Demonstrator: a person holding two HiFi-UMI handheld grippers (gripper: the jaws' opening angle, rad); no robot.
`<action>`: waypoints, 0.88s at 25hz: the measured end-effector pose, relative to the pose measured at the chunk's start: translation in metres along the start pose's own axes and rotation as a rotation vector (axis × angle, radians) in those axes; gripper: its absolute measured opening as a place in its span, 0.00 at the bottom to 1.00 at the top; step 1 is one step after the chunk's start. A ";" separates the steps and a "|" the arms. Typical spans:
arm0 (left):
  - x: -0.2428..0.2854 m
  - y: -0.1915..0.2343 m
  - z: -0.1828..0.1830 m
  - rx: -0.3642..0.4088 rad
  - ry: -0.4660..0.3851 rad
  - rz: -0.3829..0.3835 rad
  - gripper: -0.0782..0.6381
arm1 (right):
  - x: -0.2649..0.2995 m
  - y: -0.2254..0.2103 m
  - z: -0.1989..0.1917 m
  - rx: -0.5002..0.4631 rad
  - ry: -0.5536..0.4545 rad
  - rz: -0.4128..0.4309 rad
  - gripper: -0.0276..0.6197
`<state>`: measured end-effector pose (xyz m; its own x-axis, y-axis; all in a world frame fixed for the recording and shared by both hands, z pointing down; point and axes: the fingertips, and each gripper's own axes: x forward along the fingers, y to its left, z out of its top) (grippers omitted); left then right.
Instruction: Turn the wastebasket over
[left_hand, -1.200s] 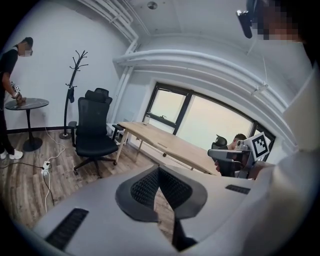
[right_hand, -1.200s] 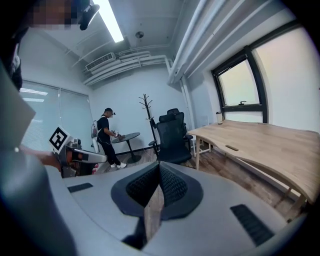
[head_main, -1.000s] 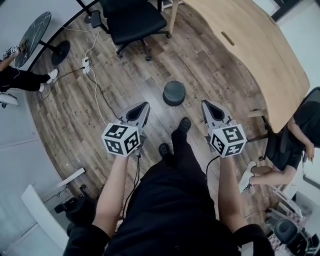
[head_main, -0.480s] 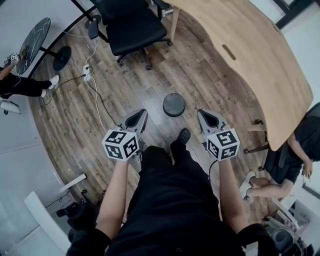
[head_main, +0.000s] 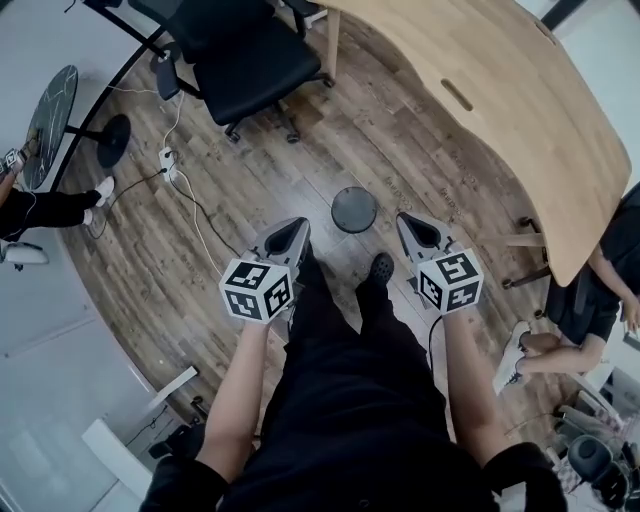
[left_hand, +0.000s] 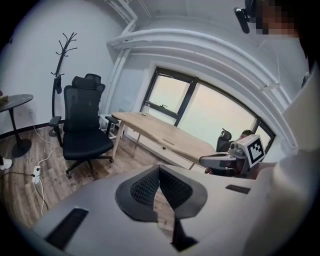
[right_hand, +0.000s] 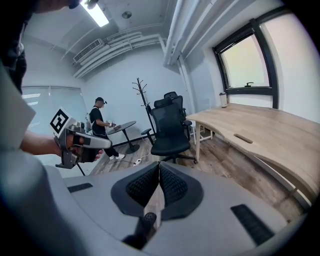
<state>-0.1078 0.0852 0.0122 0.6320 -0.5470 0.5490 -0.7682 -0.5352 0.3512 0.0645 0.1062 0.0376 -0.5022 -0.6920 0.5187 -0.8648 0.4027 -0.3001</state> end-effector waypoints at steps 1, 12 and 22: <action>0.002 0.004 0.005 0.012 0.007 -0.019 0.13 | 0.002 0.001 0.004 0.016 -0.009 -0.017 0.09; 0.030 0.040 0.012 0.124 0.122 -0.229 0.14 | 0.046 0.012 -0.009 0.094 0.019 -0.137 0.09; 0.090 0.059 -0.041 0.171 0.275 -0.364 0.30 | 0.085 0.008 -0.077 0.123 0.159 -0.166 0.10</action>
<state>-0.1007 0.0307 0.1131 0.7883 -0.1264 0.6021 -0.4601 -0.7708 0.4407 0.0150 0.0967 0.1413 -0.3557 -0.6357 0.6851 -0.9337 0.2090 -0.2908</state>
